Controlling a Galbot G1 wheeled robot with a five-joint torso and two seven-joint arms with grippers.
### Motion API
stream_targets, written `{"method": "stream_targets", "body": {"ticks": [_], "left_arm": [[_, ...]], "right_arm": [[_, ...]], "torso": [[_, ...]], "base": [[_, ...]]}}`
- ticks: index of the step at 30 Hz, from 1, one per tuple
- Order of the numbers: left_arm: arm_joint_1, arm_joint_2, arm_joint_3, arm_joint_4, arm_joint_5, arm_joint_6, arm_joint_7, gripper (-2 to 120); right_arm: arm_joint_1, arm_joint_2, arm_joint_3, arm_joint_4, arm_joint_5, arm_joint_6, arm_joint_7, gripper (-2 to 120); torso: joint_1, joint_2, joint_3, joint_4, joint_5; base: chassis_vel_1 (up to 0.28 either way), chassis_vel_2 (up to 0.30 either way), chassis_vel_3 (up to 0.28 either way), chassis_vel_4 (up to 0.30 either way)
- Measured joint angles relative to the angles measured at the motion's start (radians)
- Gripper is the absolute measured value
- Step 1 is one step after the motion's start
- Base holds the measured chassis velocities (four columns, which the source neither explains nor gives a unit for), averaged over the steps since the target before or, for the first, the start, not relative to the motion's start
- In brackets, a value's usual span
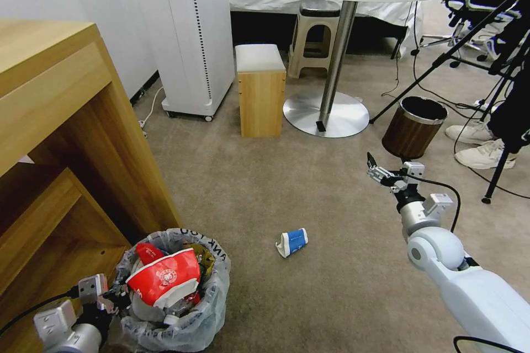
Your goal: Pick up the trash bin and place the garbage on the floor into it.
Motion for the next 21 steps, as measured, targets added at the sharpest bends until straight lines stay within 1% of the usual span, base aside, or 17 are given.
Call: {"method": "stream_targets", "body": {"ticks": [9, 11, 13, 15, 16, 19, 20, 21], "left_arm": [[-0.001, 0.002, 0.0, 0.001, 0.0, -0.004, 0.0, 1], [-0.001, 0.003, -0.001, 0.002, -0.001, -0.004, 0.0, 1], [-0.001, 0.003, -0.001, 0.002, -0.001, -0.004, 0.0, 1], [-0.001, 0.002, 0.0, 0.003, -0.001, -0.004, 0.0, 1], [-0.001, 0.002, 0.0, 0.003, -0.001, -0.004, 0.0, 1], [-0.003, -0.002, 0.003, 0.006, 0.0, -0.004, 0.0, 1], [-0.003, -0.002, 0.003, 0.006, 0.0, -0.004, 0.0, 1], [-0.004, -0.004, 0.003, 0.008, 0.002, -0.004, 0.0, 1]], "right_arm": [[-0.003, 0.002, -0.001, 0.001, -0.004, 0.01, -0.007, 100], [-0.005, 0.005, -0.006, 0.003, 0.002, 0.028, -0.013, 100], [-0.006, 0.005, -0.007, 0.008, 0.01, 0.027, -0.014, 100], [-0.008, 0.007, -0.014, 0.019, 0.055, 0.0, -0.012, 100], [-0.008, 0.007, -0.014, 0.019, 0.055, 0.0, -0.012, 100], [0.005, 0.021, -0.039, 0.019, 0.159, -0.078, 0.021, 100], [0.005, 0.021, -0.039, 0.019, 0.159, -0.078, 0.021, 100], [0.014, 0.03, -0.05, 0.019, 0.207, -0.119, 0.044, 100]], "torso": [[0.0, 0.0, 0.0, 0.0001, -0.0001], [0.001, 0.0, 0.0, 0.0002, -0.0001], [0.0, 0.0, 0.0, 0.0002, 0.0], [0.0, 0.0, 0.0, 0.0001, -0.0002], [0.0, 0.0, 0.0, 0.0001, -0.0002], [0.0, 0.0, 0.0, 0.0, -0.0001], [0.0, 0.0, 0.0, 0.0, -0.0001], [0.0, 0.0, 0.0, -0.0001, -0.0003]], "base": [[-0.15, 0.152, 0.14, -0.146], [-0.068, 0.101, 0.081, -0.083], [-0.036, 0.049, 0.052, -0.059], [0.0, 0.0, 0.0, 0.0], [0.0, 0.0, 0.0, 0.0], [0.0, 0.0, 0.0, 0.0], [0.0, 0.0, 0.0, 0.0], [0.0, 0.0, 0.0, 0.0]]}}
